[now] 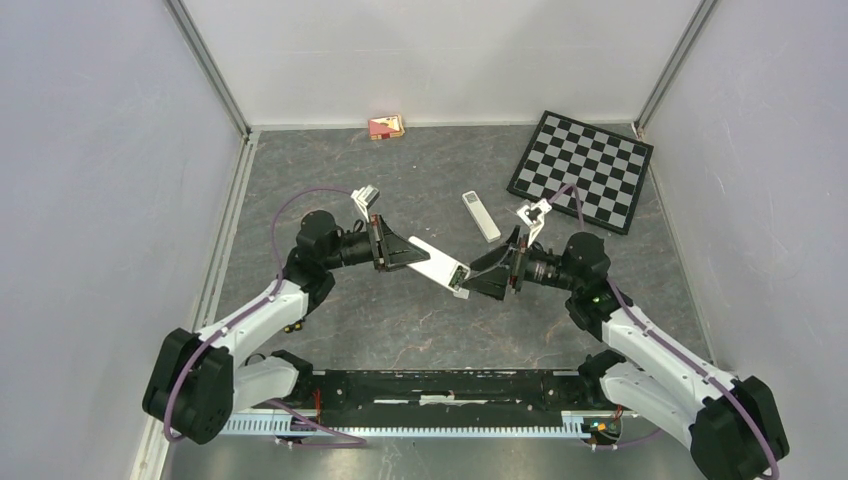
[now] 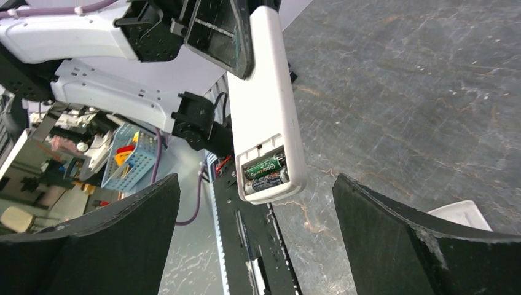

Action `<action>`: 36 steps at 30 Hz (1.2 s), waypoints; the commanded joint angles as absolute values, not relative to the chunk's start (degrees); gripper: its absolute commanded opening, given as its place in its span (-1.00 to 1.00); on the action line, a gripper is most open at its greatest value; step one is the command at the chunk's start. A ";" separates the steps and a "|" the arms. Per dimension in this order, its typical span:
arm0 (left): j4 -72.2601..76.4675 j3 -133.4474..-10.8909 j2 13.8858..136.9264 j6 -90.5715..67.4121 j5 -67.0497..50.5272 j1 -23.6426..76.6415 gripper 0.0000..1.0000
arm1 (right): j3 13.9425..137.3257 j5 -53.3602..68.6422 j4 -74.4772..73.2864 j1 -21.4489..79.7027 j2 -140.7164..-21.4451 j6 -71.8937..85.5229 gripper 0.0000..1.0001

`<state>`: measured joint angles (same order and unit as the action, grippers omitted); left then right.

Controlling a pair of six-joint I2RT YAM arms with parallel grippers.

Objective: Load the batteries into the remote control

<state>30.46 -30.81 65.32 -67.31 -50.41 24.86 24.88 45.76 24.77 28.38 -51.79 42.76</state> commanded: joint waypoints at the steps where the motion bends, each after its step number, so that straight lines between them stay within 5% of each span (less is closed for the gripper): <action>1: 26.09 -31.16 61.86 -57.74 -46.88 24.70 -0.96 | 28.48 37.09 17.84 28.37 -49.51 37.87 0.96; 3: 21.52 -30.96 59.53 -53.46 -44.33 24.61 -0.96 | 31.17 29.49 10.06 28.39 -49.42 35.00 0.92; 10: 3.91 -29.26 49.06 -43.80 -23.52 24.65 -0.96 | 40.16 -0.02 -10.08 35.52 -59.17 32.77 0.29; 15: -8.49 -29.73 41.88 -40.81 -9.69 24.59 -0.96 | 48.02 -15.75 -18.98 46.45 -73.12 34.36 0.25; 36: -15.07 -27.97 31.92 -38.94 -2.63 24.57 -0.96 | 64.88 -24.47 -30.25 55.88 -100.90 43.10 -0.32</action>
